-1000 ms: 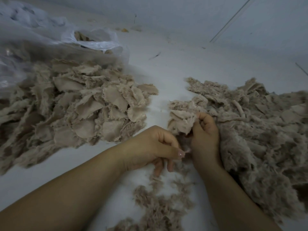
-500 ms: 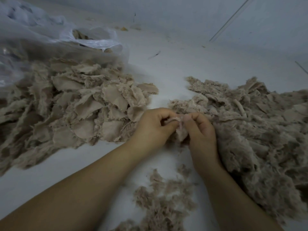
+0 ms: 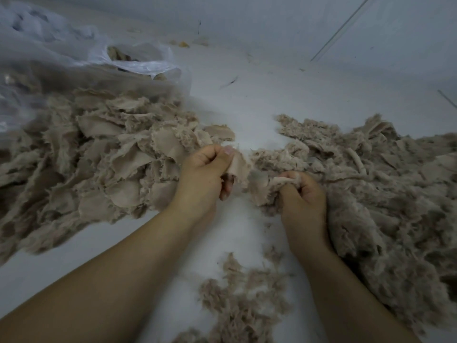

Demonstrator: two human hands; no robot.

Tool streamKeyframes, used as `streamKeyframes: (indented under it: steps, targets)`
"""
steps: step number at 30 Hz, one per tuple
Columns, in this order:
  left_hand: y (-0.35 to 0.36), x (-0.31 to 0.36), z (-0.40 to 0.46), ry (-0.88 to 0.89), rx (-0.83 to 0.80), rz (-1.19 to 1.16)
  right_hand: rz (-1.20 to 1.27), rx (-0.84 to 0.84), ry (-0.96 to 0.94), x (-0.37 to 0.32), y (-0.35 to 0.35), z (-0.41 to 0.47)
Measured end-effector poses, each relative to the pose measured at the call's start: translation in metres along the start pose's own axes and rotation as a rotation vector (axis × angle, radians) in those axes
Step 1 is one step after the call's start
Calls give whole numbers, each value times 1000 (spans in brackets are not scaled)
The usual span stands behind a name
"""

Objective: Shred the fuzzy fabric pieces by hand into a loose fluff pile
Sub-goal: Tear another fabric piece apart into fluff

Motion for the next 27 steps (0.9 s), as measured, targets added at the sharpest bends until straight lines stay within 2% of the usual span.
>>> streamKeyframes:
  steps: [4,8,13,15,17,19,20,22,23,25,27]
  targets:
    - [8,-9,-4,-57,-179,101,28,-16,42,-2,4,0]
    - [15,-10,-7,-98,-234,77,-3,-25,-12,-2,3,-2]
    - [10,-7,-8,-131,-132,73,9,-28,-30,2,3,0]
    - [5,4,-5,-46,-26,-19,11,-54,-37,1,4,0]
    - [-1,18,-2,111,45,-191,11,-70,-35,1,5,-2]
    - [-2,23,-2,202,31,-280,9,-79,-22,2,5,-3]
    - [1,19,-3,182,17,-265,9,-87,-17,3,5,-3]
    - [6,3,-9,45,23,-111,4,-103,-18,2,6,-4]
    - [9,-4,-10,8,25,42,5,-120,-26,1,6,-4]
    - [14,-12,-9,47,-26,374,17,-182,-46,-2,8,-5]
    - [20,-11,-9,164,-120,569,1,-225,-51,-3,9,-6]
Point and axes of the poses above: each hand's wrist, its own z-axis towards the middle knuckle, its own y-axis out of the palm, x = y × z, the point moved 4 cm from there along z, towards the middle knuckle, and after that the axes turned 8 degrees about -y, right-handed, at the moved point
